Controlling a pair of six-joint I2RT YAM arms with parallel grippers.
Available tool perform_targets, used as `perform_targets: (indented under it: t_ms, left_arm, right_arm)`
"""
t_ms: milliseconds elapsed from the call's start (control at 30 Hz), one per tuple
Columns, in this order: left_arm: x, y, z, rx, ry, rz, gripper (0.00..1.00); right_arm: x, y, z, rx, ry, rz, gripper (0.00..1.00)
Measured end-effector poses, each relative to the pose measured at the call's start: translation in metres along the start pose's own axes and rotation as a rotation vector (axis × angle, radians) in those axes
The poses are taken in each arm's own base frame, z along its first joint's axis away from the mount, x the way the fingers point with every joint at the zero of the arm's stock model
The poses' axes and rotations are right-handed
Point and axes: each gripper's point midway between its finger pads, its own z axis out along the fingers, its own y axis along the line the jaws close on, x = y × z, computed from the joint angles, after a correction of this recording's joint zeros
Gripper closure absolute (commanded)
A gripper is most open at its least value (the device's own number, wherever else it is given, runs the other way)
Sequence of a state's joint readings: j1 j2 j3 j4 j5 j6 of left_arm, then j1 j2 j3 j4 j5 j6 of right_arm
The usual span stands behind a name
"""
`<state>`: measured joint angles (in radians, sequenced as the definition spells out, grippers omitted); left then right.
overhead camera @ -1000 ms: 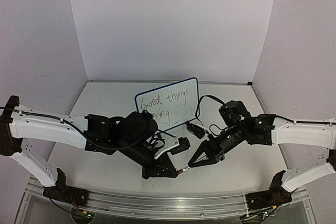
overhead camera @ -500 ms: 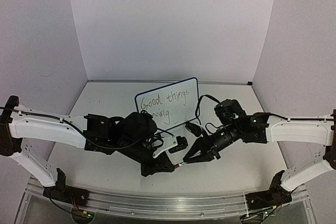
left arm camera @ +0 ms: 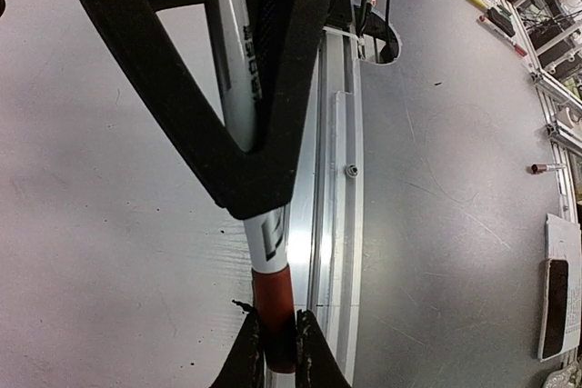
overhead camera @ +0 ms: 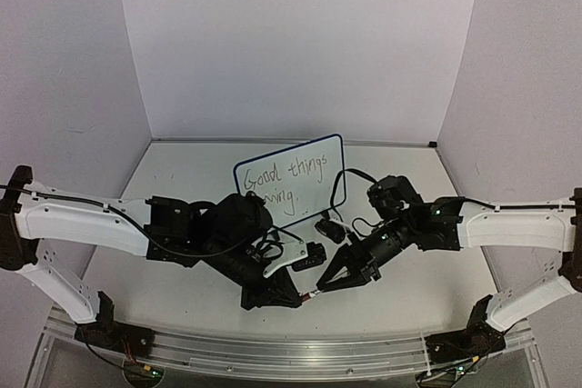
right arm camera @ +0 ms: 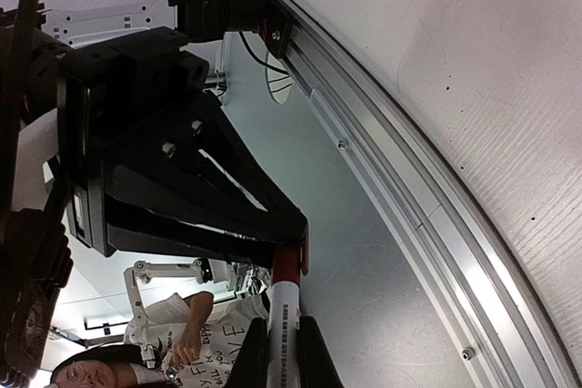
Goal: Write a sentence on the whiteboard
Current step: Insert the whiteboard marker without the cap into the pen cap, then put down the whiteboard marker at the center of the board.
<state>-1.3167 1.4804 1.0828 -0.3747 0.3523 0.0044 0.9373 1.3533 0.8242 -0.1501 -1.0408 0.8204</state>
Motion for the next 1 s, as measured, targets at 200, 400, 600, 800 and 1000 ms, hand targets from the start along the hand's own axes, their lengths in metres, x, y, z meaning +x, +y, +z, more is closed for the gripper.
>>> perform_targets:
  t_ms: [200, 400, 600, 800, 1000]
  left_arm:
    - [0.002, -0.003, -0.001, 0.014, 0.022, -0.008, 1.00]
    - [-0.001, -0.002, -0.001, 0.010, 0.009, -0.001, 1.00]
    - [-0.007, -0.003, -0.016, -0.013, -0.063, -0.010, 1.00]
    - [0.031, 0.011, -0.015, -0.089, -0.010, -0.115, 1.00]
    - [0.077, 0.055, -0.015, -0.236, 0.051, -0.343, 1.00]
  right_arm:
    - [0.002, 0.001, 0.002, 0.003, 0.002, -0.025, 0.88]
    - [0.002, 0.013, -0.005, -0.003, -0.031, -0.123, 0.56]
    - [-0.027, 0.009, -0.039, 0.036, -0.188, -0.156, 0.41]
    - [-0.061, -0.016, -0.087, 0.184, -0.418, -0.130, 0.29]
    - [-0.076, -0.030, -0.120, 0.356, -0.605, -0.142, 0.13]
